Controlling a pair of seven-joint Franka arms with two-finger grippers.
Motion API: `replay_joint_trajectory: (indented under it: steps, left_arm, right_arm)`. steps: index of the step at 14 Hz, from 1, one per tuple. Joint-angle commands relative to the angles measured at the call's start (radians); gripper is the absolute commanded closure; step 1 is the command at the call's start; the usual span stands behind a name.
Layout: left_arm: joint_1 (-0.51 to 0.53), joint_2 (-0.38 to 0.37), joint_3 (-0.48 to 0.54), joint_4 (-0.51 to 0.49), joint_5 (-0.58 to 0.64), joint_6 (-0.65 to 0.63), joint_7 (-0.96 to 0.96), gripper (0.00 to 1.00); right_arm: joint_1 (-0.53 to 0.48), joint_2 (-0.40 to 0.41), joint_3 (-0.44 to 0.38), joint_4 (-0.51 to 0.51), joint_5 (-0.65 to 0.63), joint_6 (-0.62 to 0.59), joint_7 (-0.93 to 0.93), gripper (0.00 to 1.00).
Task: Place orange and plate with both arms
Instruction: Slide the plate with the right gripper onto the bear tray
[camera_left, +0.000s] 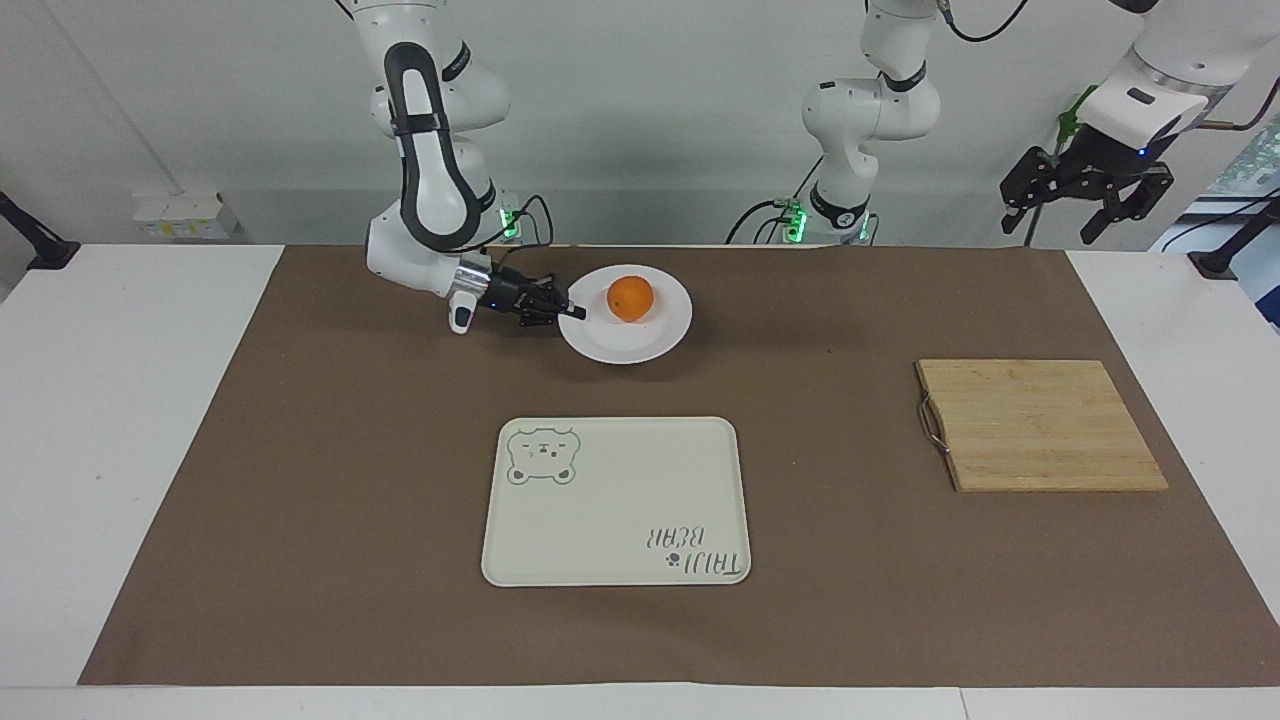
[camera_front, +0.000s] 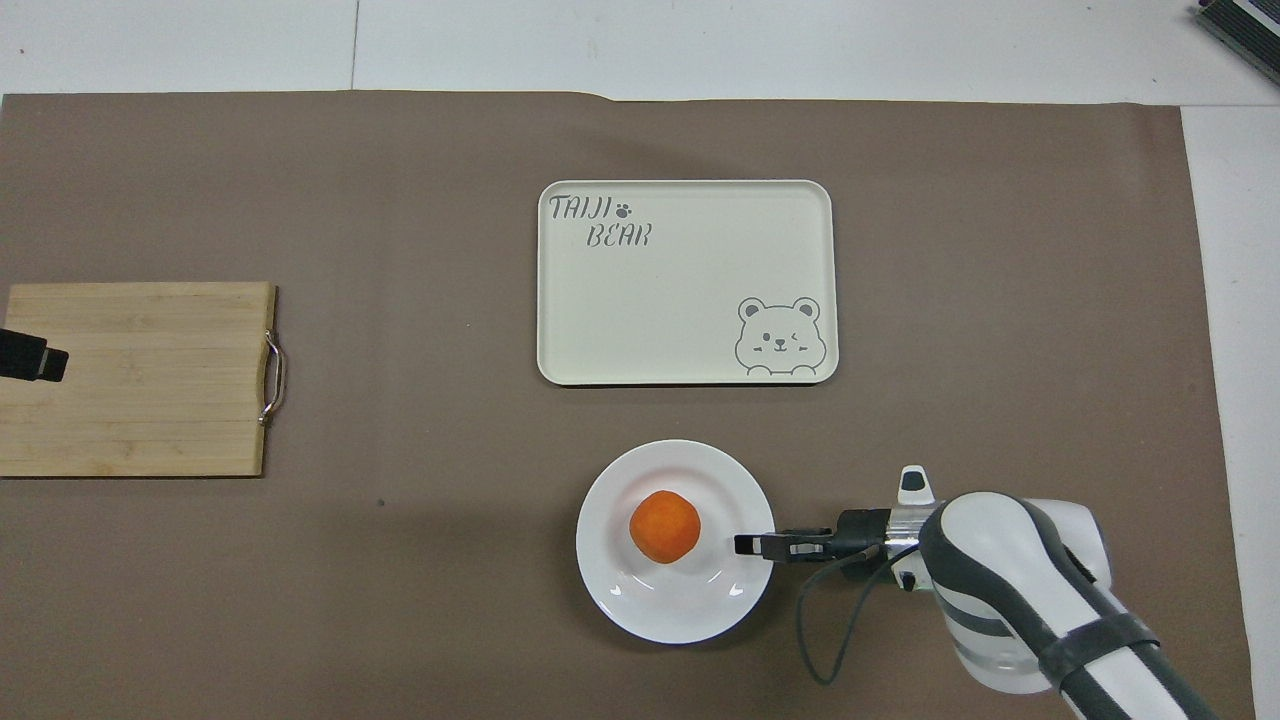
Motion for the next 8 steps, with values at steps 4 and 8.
replay_joint_trajectory:
  steps: [4,8]
  left_arm:
    - [-0.005,-0.026,0.001,-0.031,0.016,0.017,-0.012,0.00]
    - [-0.005,-0.026,0.001,-0.031,0.017,0.017,-0.011,0.00]
  right_arm:
    - [-0.058,0.110,-0.001,0.160,0.014,-0.042,0.002,1.00]
    - [-0.073,0.200,-0.004,0.309,-0.079,-0.026,0.108,1.00]
